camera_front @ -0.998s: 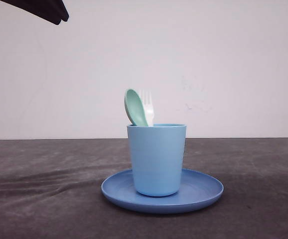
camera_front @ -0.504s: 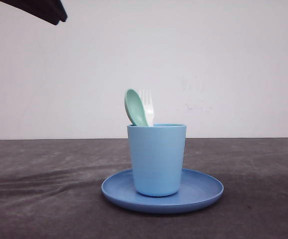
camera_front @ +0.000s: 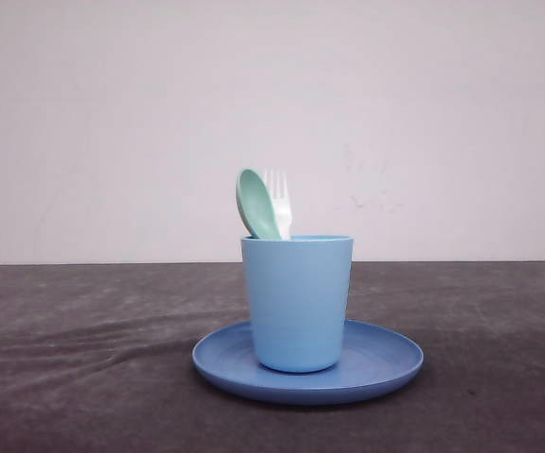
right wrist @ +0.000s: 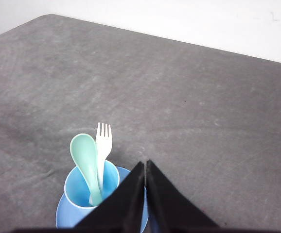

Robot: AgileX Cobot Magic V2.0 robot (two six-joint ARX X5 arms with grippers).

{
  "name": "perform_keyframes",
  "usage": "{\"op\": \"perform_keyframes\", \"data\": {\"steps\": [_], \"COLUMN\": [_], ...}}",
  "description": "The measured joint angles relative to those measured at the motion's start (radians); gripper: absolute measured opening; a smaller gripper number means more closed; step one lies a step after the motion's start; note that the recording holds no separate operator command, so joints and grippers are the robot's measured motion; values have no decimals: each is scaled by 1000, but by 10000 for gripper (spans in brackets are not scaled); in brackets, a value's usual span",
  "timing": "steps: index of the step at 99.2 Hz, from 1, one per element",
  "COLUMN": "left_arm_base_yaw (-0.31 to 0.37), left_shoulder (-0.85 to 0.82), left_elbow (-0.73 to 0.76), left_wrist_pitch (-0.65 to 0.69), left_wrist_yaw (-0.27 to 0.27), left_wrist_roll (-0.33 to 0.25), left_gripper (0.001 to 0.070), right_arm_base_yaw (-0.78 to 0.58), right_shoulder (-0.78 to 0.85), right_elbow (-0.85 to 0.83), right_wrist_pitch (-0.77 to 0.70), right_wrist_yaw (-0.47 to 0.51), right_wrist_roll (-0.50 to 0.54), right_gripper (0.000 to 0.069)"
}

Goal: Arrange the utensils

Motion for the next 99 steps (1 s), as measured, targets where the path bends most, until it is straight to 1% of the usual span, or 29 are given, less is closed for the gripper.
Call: {"op": "perform_keyframes", "data": {"steps": [11,20,32,42,53,67,81,99], "left_arm_base_yaw": [114,198,281,329,362,388,396,397], "left_shoulder": [-89,-181,-296,-375,-448,-522,-575,-576], "left_elbow": [-107,-220,-369,-485,-575,-630,-649,-650], "left_wrist_pitch": [28,91,173,186,188,196,223,225], "left_wrist_yaw": [4,39,96,127,128,128,131,132], "left_wrist_roll": [2,3,5,6,6,6,11,12], "left_gripper": [24,24,24,24,24,24,24,24], "right_arm_base_yaw": [0,0,0,0,0,0,0,0], "right_shoulder": [0,0,0,0,0,0,0,0], "right_elbow": [0,0,0,0,0,0,0,0], "right_wrist_pitch": [0,0,0,0,0,0,0,0], "right_wrist_yaw": [0,0,0,0,0,0,0,0], "right_wrist_roll": [0,0,0,0,0,0,0,0], "right_gripper": [5,5,5,5,5,5,5,5]}}
